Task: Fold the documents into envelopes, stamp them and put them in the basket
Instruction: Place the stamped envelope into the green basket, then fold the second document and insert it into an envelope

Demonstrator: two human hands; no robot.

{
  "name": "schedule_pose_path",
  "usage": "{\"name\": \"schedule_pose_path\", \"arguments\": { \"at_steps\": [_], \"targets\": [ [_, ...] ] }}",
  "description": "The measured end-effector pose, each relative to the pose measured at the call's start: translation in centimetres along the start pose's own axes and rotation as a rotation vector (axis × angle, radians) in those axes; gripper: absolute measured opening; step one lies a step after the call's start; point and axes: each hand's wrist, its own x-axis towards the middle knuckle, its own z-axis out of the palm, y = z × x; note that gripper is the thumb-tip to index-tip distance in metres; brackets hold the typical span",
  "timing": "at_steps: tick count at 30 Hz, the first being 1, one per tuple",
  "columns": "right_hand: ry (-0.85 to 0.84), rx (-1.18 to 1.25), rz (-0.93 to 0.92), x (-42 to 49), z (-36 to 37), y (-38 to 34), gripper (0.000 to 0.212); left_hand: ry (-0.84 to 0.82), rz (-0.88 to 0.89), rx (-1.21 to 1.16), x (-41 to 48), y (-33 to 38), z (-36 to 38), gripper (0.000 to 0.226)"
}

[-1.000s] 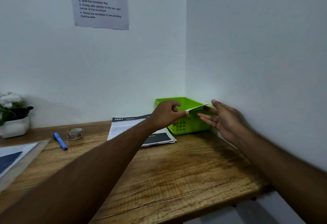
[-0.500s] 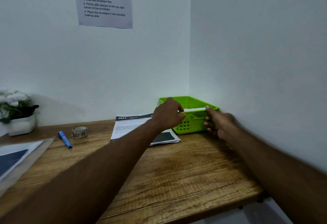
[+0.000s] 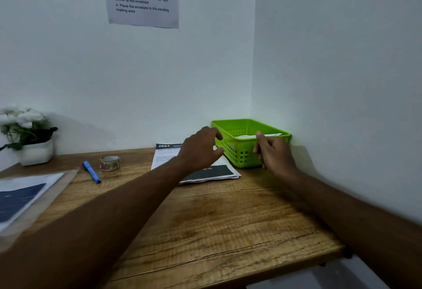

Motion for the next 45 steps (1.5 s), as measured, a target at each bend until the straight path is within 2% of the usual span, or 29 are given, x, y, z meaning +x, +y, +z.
{"name": "schedule_pose_path", "arguments": {
  "at_steps": [4,7,9,11,15,19,22,25,27,31,33,38,43,45],
  "targets": [
    [-0.206,-0.003,-0.293,-1.1,1.5,-1.4,0.038,-0.063,-0.050,0.076,-1.4,-2.6,-1.7,0.021],
    [-0.414,-0.028,-0.396,-1.7,3.0,-2.5,0.018,-0.094,-0.079,0.132,-2.5,-4.5,-3.1,0.012],
    [-0.534,-0.137,-0.448,-1.8,3.9,-3.0,0.011,-0.130,-0.081,0.162,-3.4,-5.9,-3.9,0.014],
    [-0.619,-0.304,-0.479,-1.7,5.0,-3.2,0.021,-0.175,-0.079,0.140,-4.4,-7.1,-4.7,0.020],
    [-0.777,-0.551,-0.522,-0.9,7.0,-4.0,0.041,-0.247,-0.124,-0.211,-6.4,-9.0,-6.2,0.028],
    [-0.878,-0.597,-0.556,-0.3,8.8,-5.4,0.040,-0.280,-0.113,-0.268,-7.9,-11.1,-6.9,0.025],
    [-0.958,-0.559,-0.561,0.0,9.6,-6.1,0.030,-0.325,-0.147,-0.325,-8.4,-12.1,-7.4,0.027],
    [-0.927,-0.473,-0.551,-0.2,9.8,-5.5,0.033,-0.394,-0.157,-0.337,-8.5,-12.7,-7.9,0.033],
    [-0.884,-0.431,-0.567,-0.2,9.8,-5.0,0.036,-0.397,-0.151,-0.336,-8.4,-12.9,-8.0,0.029],
    [-0.835,-0.460,-0.618,-0.4,9.4,-5.0,0.014,-0.362,-0.133,-0.378,-8.4,-12.8,-8.0,0.018],
    [-0.811,-0.492,-0.636,-0.7,9.3,-5.5,0.011,-0.323,-0.125,-0.380,-8.5,-13.0,-7.9,0.016],
    [-0.733,-0.452,-0.569,-0.6,8.5,-5.9,0.021,-0.188,-0.107,-0.329,-8.5,-13.0,-7.3,0.015],
    [-0.687,-0.382,-0.532,0.2,7.0,-5.5,0.002,-0.042,-0.115,-0.338,-8.4,-12.4,-7.2,0.013],
    [-0.664,-0.396,-0.520,0.3,6.4,-5.5,0.010,-0.023,-0.134,-0.368,-8.4,-12.0,-7.1,0.012]
  ]
}}
